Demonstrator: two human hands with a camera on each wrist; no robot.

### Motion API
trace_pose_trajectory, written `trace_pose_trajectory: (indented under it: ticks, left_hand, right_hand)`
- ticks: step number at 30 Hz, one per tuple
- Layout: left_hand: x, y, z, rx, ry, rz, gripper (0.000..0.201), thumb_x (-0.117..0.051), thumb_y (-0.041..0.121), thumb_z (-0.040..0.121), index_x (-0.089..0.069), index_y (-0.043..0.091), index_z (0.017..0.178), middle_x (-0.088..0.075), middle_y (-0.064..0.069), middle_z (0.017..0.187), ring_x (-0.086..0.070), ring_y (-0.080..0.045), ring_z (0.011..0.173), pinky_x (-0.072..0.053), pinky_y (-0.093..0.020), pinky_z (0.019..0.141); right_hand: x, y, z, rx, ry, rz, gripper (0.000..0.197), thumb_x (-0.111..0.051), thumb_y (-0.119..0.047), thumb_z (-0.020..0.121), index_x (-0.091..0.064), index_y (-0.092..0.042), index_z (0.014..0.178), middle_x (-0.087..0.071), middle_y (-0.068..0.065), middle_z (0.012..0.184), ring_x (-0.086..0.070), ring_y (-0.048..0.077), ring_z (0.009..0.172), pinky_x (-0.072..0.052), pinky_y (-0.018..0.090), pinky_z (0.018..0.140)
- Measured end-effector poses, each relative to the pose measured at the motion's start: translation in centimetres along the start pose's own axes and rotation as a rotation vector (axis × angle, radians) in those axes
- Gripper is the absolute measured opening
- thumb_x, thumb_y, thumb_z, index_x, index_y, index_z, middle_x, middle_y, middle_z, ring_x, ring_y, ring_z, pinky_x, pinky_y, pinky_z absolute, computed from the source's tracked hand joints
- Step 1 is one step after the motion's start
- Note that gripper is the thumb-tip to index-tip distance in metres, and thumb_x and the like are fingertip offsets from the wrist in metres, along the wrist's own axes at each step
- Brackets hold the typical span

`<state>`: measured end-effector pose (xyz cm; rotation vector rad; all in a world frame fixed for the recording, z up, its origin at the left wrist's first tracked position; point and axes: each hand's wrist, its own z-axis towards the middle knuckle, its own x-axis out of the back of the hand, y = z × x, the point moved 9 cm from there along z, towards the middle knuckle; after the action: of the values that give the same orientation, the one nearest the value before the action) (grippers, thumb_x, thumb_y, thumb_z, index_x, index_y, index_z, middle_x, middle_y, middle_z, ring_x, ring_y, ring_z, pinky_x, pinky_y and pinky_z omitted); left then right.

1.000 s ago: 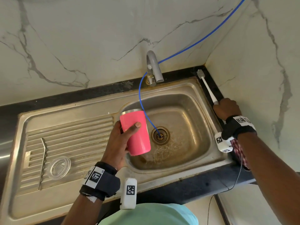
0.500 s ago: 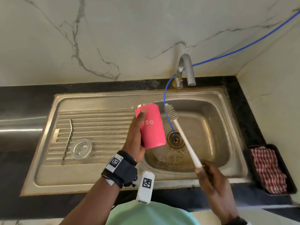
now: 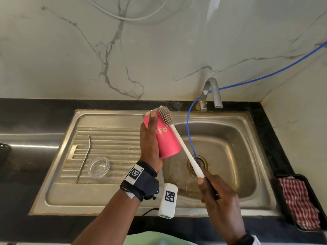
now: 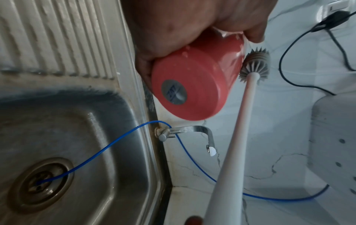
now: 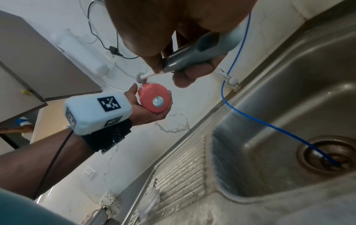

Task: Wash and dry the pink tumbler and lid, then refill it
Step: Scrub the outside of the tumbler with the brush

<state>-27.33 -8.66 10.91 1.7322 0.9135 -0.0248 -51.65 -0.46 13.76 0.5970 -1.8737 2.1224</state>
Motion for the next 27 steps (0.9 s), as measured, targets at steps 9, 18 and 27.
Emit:
trace_pose_trajectory:
  ticks: [9,18,27]
  left_hand:
    - [1.3,6.5,2.3,-0.129,0.065,-0.061,0.098,-0.081,0.083,0.065,-0.057,0.028,0.143,-0.072,-0.011,0.130,-0.075,-0.030,0.107,-0.062,-0.060,0.091]
    - [1.0,7.8,1.1,-0.171,0.101,-0.013,0.067,-0.068,0.072,0.086,-0.059,0.027,0.135,-0.071,-0.014,0.129,-0.073,-0.038,0.113,-0.063,-0.060,0.090]
    - [0.2,11.1,-0.5,-0.204,0.063,0.035,0.060,-0.067,0.071,0.083,-0.056,0.033,0.129,-0.072,-0.004,0.123,-0.075,-0.030,0.108,-0.065,-0.051,0.089]
  right_hand:
    - [-1.6,-2.1,0.1,0.110,0.068,0.004,0.032,-0.072,-0.025,0.091,-0.075,-0.028,0.123,-0.064,-0.021,0.092,-0.064,0.001,0.075,-0.042,0.005,0.067]
    - [-2.8,-5.4,3.4,0.205,0.099,-0.058,0.029,-0.075,-0.021,0.096,-0.076,-0.021,0.124,-0.059,-0.012,0.085,-0.057,0.004,0.063,-0.038,0.006,0.059]
    - [-2.6,-9.3,1.3,0.225,0.191,-0.115,0.031,-0.070,-0.027,0.092,-0.077,-0.017,0.121,-0.059,-0.014,0.084,-0.058,-0.001,0.064,-0.038,0.004,0.061]
